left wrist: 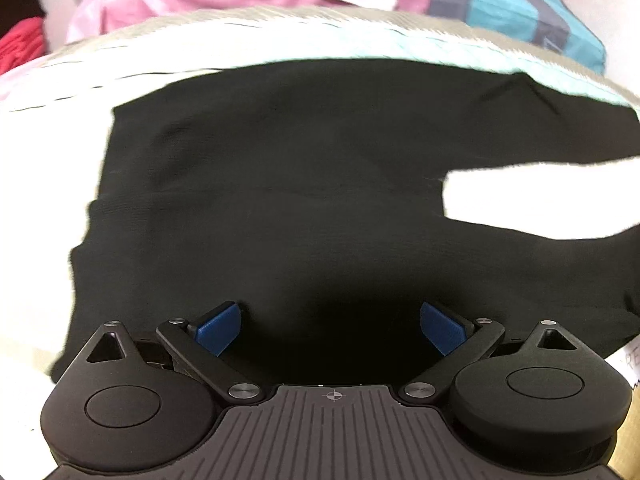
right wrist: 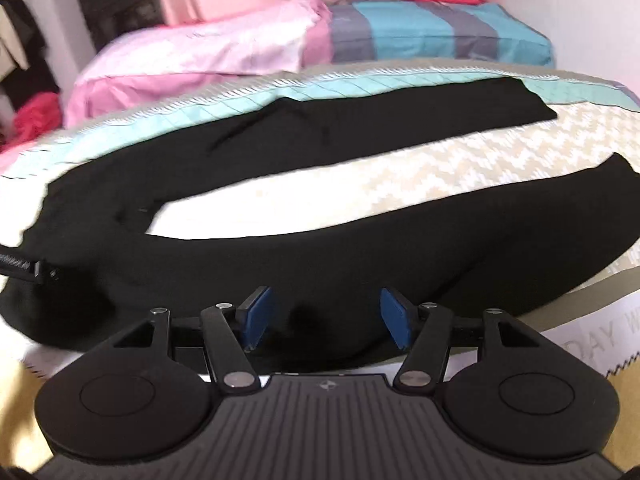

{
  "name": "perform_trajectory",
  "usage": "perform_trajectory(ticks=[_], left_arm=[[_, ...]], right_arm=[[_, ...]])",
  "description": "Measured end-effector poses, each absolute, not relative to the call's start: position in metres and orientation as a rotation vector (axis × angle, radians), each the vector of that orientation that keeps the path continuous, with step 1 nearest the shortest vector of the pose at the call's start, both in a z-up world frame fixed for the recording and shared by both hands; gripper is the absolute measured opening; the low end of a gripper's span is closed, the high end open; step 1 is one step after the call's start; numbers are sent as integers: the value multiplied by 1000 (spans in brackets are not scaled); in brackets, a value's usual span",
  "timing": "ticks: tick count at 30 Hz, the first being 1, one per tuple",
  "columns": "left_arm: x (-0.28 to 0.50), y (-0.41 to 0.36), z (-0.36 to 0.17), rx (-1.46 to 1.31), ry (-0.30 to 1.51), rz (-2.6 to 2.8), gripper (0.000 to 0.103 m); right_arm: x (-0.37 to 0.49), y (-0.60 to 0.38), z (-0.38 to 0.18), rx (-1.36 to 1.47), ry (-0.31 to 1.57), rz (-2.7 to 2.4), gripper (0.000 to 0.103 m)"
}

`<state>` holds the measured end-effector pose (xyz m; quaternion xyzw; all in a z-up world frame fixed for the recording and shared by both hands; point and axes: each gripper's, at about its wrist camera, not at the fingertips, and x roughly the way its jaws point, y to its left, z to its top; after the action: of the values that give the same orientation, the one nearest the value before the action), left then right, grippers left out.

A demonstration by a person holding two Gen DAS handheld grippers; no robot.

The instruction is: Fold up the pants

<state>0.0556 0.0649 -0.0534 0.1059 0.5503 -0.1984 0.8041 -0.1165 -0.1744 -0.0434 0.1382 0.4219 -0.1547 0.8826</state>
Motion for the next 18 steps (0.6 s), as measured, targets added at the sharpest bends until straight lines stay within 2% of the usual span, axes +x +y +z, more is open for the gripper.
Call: perform_trajectory(ticks=[2,4,6,8,12,15,16,17,18], left_arm=[[52,52,-69,275,1230,-435,103],[41,45,-74,356,1172,-435,103],[37,47,-74,368,1151,-450,103],[42,53,-74,327,1174,-449,103],[46,47,-75,343,1190,-424,103],[46,44,-76,343,1191,-402,103],[45,43,-76,342,1191,-399,103],[45,43,-77,342,1190,-396,103],[44,43,-77,343,1190,-394,103]], right_arm=[[-110,-181,-57,284,991,-308,68],[-120,-185,-48,252,937,-282,65],[-138,-202,-35,290,846,-343,71],[-153,-227,-32,330,784,-460,71],[-171,-300,-47,470,773,-811,70],[-173,-333,-61,551,769,-895,68],[-172,-339,-64,558,761,-895,65],[-169,-340,-65,544,750,-882,41],[-167,-339,-66,533,743,-829,7]])
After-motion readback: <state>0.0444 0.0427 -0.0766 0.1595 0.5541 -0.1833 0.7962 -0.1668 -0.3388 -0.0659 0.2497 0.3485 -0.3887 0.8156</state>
